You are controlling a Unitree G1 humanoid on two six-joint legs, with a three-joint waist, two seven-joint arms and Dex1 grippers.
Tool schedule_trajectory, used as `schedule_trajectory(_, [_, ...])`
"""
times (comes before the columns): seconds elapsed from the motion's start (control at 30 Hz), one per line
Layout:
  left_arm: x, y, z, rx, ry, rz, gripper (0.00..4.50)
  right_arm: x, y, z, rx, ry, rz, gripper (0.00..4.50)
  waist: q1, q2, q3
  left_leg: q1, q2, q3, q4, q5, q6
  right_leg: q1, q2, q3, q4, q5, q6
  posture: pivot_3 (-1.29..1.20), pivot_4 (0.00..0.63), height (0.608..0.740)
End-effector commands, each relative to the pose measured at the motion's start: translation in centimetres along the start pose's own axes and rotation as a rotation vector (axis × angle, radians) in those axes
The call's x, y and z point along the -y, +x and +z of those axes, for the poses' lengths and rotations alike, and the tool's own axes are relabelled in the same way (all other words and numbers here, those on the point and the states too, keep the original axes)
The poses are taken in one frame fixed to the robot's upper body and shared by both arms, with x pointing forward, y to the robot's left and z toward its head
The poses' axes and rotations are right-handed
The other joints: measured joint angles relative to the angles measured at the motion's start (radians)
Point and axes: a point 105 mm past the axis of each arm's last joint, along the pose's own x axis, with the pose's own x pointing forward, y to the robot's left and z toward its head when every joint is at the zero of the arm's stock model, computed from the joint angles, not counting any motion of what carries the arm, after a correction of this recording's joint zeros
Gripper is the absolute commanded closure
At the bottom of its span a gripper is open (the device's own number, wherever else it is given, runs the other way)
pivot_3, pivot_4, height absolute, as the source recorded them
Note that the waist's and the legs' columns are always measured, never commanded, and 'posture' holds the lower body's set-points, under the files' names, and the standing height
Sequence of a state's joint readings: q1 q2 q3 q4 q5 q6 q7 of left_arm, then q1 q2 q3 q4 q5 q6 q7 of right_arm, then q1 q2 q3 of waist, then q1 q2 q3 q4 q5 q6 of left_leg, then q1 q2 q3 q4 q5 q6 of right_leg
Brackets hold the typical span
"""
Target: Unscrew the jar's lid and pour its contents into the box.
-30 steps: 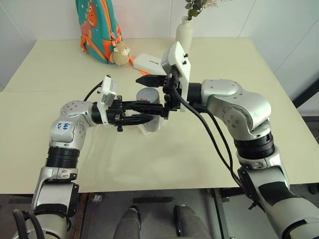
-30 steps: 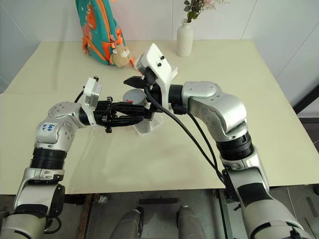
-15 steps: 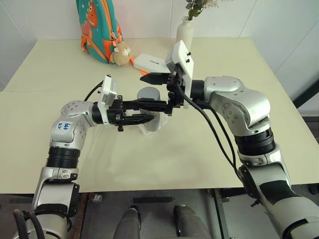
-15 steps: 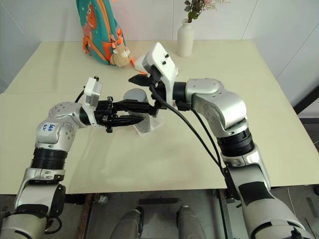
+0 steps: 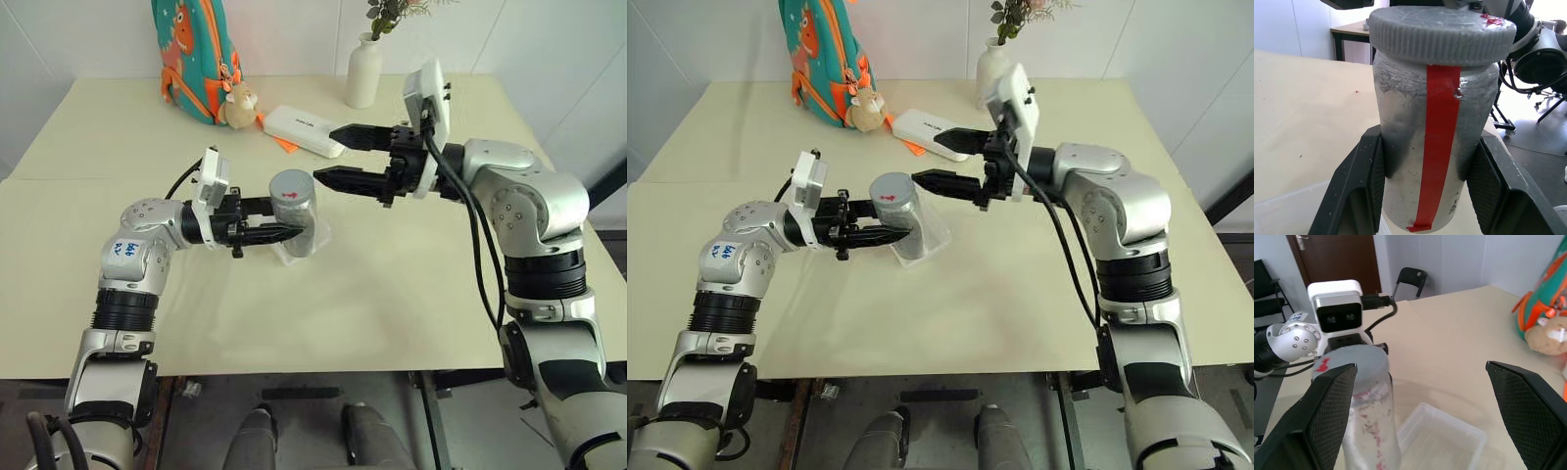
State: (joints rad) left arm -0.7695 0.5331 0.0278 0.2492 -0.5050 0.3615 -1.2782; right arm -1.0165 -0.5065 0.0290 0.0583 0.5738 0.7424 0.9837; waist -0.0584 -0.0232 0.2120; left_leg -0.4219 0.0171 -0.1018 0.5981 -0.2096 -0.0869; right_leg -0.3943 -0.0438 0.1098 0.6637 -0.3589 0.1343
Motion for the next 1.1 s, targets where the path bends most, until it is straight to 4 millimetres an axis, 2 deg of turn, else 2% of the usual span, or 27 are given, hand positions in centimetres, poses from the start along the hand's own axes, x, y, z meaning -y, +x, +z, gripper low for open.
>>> schedule_trajectory(0.03, [0.3, -0.4, 1.0, 0.020, 0.046, -0.002, 2.51, -0.1, -1.3, 1.6, 0.049, -0.053, 0.009, 0.06, -0.001, 0.000, 0.000, 0.000, 0.000, 0.000, 0.000, 0.000, 0.000, 0.000, 0.000, 0.000, 0.000, 0.000, 0.000, 0.00, 0.150, 0.740])
schedule_trajectory(0.13, [0.2, -0.4, 1.0, 0.018, 0.045, 0.000, 2.51, -0.4, -1.1, 2.3, 0.070, -0.069, 0.028, 0.06, -0.002, 0.000, 0.000, 0.000, 0.000, 0.000, 0.000, 0.000, 0.000, 0.000, 0.000, 0.000, 0.000, 0.000, 0.000, 0.00, 0.150, 0.740])
schedule_trajectory(0.23, [0.1, -0.4, 1.0, 0.016, 0.044, -0.002, 2.51, -1.5, 0.0, 3.0, 0.107, -0.082, 0.072, 0.06, -0.002, 0.000, 0.000, 0.000, 0.000, 0.000, 0.000, 0.000, 0.000, 0.000, 0.000, 0.000, 0.000, 0.000, 0.000, 0.00, 0.150, 0.740])
schedule_trajectory(0.43, [0.1, 0.0, 0.9, -0.003, 0.039, -0.017, 2.51, -4.6, 3.7, 1.2, 0.088, -0.114, 0.170, 0.06, -0.003, 0.000, 0.000, 0.000, 0.001, 0.000, 0.000, 0.000, 0.000, 0.000, 0.001, 0.000, 0.001, 0.000, 0.000, 0.00, 0.150, 0.740])
schedule_trajectory(0.6, [0.1, 0.1, 0.8, -0.010, 0.038, -0.024, 2.51, -5.7, 5.6, 0.4, 0.070, -0.133, 0.201, 0.06, 0.000, 0.000, 0.000, 0.000, 0.000, 0.000, 0.001, 0.000, 0.000, 0.000, 0.000, 0.000, 0.001, 0.000, 0.000, 0.00, 0.150, 0.740])
schedule_trajectory(0.83, [0.2, 0.2, 0.8, -0.006, 0.035, -0.032, 2.51, -4.5, 7.1, 0.3, 0.058, -0.149, 0.149, 0.06, -0.002, 0.000, 0.000, 0.000, 0.000, 0.000, 0.002, 0.000, 0.000, 0.000, 0.000, 0.000, 0.004, 0.000, 0.000, 0.00, 0.150, 0.740])
schedule_trajectory(1.1, [0.3, 0.2, 0.7, -0.002, 0.035, -0.027, 2.51, -2.6, 5.6, 0.2, 0.035, -0.157, 0.094, 0.06, -0.001, 0.000, 0.000, 0.000, 0.000, -0.001, 0.002, 0.000, -0.001, 0.000, 0.000, 0.000, 0.004, 0.000, 0.000, 0.00, 0.150, 0.740])
